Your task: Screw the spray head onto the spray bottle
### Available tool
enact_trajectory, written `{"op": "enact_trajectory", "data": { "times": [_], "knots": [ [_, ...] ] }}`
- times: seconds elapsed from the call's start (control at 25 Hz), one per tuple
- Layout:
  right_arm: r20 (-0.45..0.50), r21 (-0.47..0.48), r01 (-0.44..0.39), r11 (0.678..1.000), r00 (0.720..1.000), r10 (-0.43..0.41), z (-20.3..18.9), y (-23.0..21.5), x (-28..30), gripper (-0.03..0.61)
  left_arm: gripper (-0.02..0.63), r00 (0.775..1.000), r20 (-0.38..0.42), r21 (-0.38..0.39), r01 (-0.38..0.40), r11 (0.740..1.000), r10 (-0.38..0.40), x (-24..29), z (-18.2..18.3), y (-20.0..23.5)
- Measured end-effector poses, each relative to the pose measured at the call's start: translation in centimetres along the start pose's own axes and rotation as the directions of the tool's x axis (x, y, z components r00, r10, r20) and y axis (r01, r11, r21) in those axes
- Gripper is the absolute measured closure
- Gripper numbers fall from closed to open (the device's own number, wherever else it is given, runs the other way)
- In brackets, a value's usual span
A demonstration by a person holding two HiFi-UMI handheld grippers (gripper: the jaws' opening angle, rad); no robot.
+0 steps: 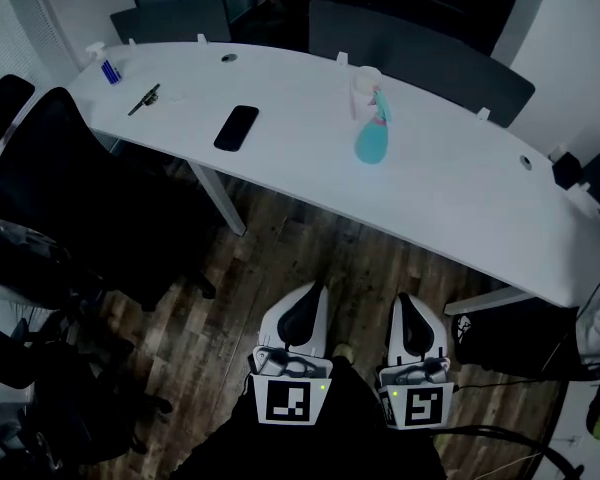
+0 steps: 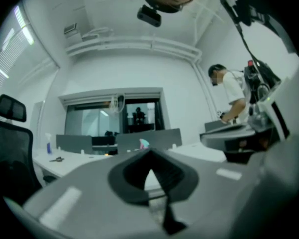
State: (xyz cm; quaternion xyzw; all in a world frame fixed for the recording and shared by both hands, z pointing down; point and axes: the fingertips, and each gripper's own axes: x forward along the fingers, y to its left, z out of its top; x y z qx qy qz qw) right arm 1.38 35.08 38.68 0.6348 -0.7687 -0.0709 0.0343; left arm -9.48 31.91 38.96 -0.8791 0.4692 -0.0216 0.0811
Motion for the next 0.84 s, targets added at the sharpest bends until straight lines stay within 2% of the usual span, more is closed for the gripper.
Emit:
{"op": "enact_trajectory", "data": {
  "times": [0.28,0.44,0.84],
  "knots": [
    [0.022,-0.018,-0.045,0.999,0.999,0.045,1.4,2.7,0.9,0.575,0.611,0.999,0.018,-0.011,-0.027,1.0,0.027,-1.1,0.3,2.2],
    [-0.006,-0.023,-0.058,0.998,0.998,0.058,1.1,2.8,1.8,0.575,0.611,0.999,0.025,-0.017,-0.038,0.999,0.039,-0.7,0.5,2.7],
    [0.017,-0.037,-0.1,0.994,0.995,0.101,2.2,1.6,2.9,0.575,0.611,0.997,0.047,-0.014,-0.062,0.998,0.062,0.6,1.9,2.3]
  ]
}}
